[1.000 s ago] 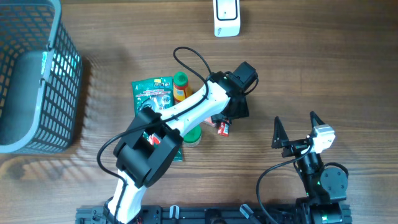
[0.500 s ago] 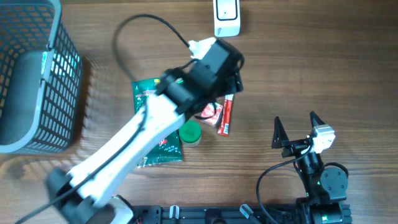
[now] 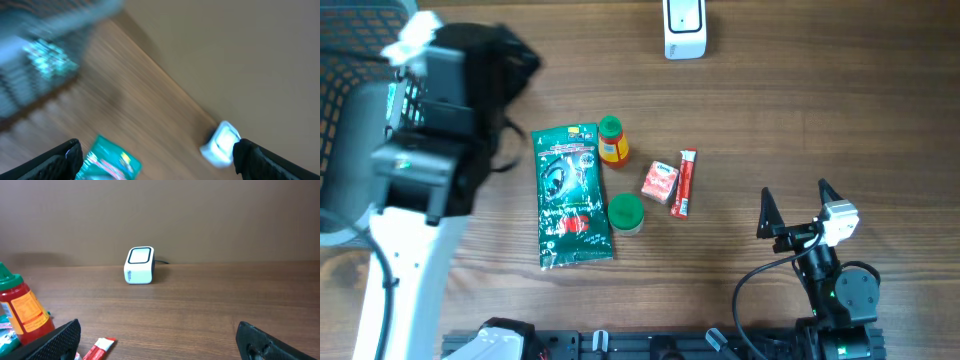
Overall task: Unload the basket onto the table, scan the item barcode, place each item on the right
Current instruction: 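Carry the red stick snack out and place it right of the tissues, then return the left gripper into the basket and grasp the mint wipes pack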
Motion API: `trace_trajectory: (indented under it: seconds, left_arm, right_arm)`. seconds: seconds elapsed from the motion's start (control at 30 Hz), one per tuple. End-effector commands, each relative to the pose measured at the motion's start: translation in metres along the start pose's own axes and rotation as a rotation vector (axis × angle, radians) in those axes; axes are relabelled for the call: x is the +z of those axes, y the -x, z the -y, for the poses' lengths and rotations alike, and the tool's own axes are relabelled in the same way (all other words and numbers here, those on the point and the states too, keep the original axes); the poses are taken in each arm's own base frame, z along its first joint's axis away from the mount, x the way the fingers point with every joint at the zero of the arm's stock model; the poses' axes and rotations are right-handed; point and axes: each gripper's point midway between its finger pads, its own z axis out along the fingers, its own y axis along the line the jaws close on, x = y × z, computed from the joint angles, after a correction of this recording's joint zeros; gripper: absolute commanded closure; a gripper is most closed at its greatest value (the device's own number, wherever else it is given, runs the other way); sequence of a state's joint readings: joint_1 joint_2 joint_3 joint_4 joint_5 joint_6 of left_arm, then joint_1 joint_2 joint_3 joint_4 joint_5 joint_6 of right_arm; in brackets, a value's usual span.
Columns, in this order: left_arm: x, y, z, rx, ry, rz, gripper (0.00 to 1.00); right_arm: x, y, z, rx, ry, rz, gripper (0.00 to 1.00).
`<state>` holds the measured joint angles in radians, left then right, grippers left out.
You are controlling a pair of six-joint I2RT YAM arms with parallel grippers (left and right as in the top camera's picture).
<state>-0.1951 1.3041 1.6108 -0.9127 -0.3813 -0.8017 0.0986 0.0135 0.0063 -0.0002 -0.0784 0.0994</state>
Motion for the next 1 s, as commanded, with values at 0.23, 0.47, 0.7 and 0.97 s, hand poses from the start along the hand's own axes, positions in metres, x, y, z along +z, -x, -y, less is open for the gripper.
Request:
trace_trajectory:
  seconds: [0.23, 0.47, 0.7, 0.97]
  left_arm:
    - [0.009, 0.099, -0.102, -0.216, 0.215, 0.216, 0.00]
    - [0.055, 0.099, -0.152, -0.319, 0.266, 0.082, 0.00]
    - [0.092, 0.096, -0.211, -0.398, 0.395, 0.022, 0.00]
    - [0.151, 0.083, -0.263, -0.553, 0.328, -0.138, 0.00]
  right_arm:
    - [0.000, 0.002, -0.002, -0.015, 0.012, 0.010, 0.01]
    - [0.000, 0.002, -0.002, -0.015, 0.012, 0.010, 0.00]
    - [0.000, 0.002, -0.002, -0.015, 0.012, 0.010, 0.00]
    - [0.000, 0.002, -0.002, -0.016, 0.012, 0.010, 0.00]
